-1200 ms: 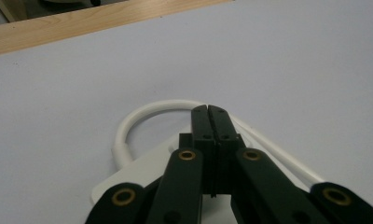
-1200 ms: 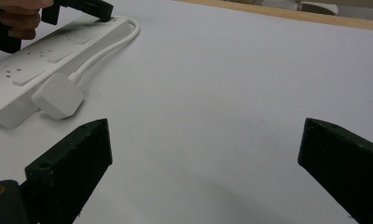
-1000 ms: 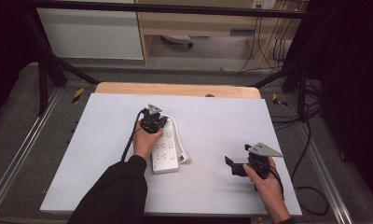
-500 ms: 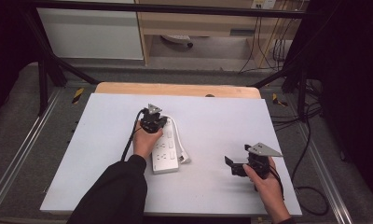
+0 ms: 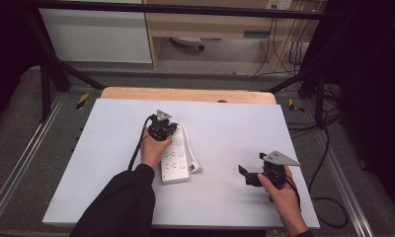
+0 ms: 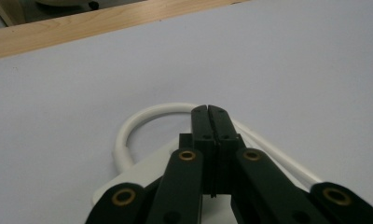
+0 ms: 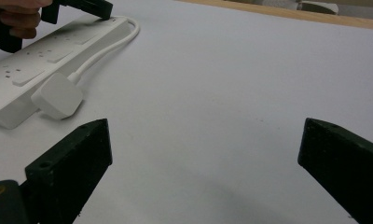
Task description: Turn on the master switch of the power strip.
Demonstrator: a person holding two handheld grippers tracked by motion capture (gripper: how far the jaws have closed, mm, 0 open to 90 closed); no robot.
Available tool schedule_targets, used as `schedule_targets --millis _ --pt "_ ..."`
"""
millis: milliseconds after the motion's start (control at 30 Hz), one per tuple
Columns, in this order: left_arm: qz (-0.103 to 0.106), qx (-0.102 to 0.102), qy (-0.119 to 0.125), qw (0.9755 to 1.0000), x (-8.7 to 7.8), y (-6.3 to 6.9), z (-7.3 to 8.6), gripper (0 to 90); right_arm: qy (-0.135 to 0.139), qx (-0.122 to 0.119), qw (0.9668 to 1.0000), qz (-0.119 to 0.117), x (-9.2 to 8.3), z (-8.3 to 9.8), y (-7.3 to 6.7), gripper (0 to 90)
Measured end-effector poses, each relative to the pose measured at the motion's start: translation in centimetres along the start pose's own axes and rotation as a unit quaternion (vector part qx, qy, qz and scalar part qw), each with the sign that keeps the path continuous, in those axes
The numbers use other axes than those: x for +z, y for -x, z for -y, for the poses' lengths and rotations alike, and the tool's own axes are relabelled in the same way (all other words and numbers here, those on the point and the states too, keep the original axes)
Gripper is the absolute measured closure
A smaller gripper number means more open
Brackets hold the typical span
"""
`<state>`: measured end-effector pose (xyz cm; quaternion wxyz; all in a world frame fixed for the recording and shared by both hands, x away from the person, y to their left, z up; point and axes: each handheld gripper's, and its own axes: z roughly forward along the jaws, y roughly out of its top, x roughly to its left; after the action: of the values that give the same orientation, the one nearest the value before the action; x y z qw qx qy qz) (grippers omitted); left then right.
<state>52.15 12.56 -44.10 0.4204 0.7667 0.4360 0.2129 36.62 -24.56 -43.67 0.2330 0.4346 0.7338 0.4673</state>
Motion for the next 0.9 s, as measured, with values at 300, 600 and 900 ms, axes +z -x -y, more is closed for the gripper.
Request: schedule_targets --millis 300,600,900 --pt "0.003 -0.001 0.001 1.0000 0.01 -0.02 0.02 90.0 0.001 0.000 1.0000 0.000 -0.02 -0.02 0.00 3.2" --pt "0.004 -0.001 0.004 1.0000 0.04 -0.05 0.02 90.0 0.002 -0.001 1.0000 0.000 -0.03 -0.04 0.05 3.2" --pt "0.010 -0.001 0.007 0.9999 0.11 0.05 0.01 90.0 0.005 0.000 1.0000 0.002 -0.13 -0.08 0.15 3.1"
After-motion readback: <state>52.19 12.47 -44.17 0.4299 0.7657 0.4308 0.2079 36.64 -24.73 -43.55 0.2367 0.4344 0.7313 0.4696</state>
